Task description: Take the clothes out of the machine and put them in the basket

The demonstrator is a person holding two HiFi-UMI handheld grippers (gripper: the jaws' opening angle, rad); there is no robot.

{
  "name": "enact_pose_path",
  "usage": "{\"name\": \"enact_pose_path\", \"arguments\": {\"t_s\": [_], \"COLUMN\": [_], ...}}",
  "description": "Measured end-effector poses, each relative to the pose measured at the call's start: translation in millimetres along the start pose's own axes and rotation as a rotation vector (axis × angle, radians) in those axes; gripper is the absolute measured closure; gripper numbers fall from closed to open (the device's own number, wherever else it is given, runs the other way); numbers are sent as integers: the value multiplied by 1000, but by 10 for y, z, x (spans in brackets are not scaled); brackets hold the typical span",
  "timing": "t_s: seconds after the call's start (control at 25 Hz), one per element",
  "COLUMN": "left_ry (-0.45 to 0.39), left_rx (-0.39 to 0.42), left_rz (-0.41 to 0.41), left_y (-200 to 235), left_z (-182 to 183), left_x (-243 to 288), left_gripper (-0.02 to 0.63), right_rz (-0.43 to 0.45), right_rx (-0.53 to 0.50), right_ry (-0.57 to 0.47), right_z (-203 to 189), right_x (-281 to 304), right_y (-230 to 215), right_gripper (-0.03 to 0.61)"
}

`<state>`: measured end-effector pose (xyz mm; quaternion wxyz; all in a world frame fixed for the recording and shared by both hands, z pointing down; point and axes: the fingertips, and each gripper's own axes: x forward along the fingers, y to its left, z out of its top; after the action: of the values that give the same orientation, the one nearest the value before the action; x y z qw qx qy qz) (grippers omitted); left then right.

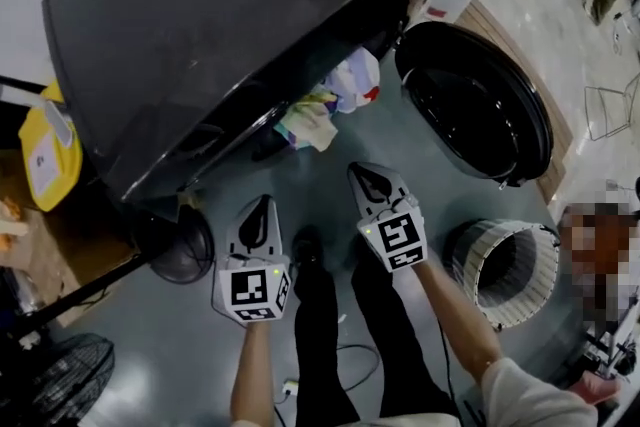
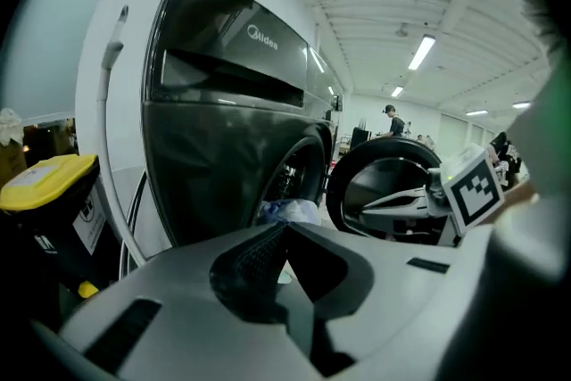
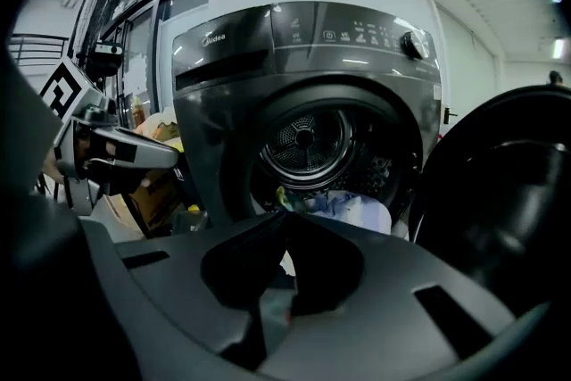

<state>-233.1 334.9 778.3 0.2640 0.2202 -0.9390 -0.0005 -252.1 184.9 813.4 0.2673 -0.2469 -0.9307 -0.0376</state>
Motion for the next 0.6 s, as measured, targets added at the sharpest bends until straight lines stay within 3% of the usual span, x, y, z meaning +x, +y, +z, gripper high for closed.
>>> {"name": "enact_pose_path", "arguments": {"t_s": [0.28,0.6], "left_ry": [-20,-29], "left_rx": [-4,20], "left_rz": [16,16], "left_y": [115,279], "left_z": [-408,-734], "left_x": [252,485], "left_gripper": [595,595], "right_rz": [9,42], "right_rx": [-14,-38], "right_ry": [-5,-33], "right_z": [-438,-605], "right_x": [510,1237], "right_y": [-16,-77], "right_gripper": [555,552]}}
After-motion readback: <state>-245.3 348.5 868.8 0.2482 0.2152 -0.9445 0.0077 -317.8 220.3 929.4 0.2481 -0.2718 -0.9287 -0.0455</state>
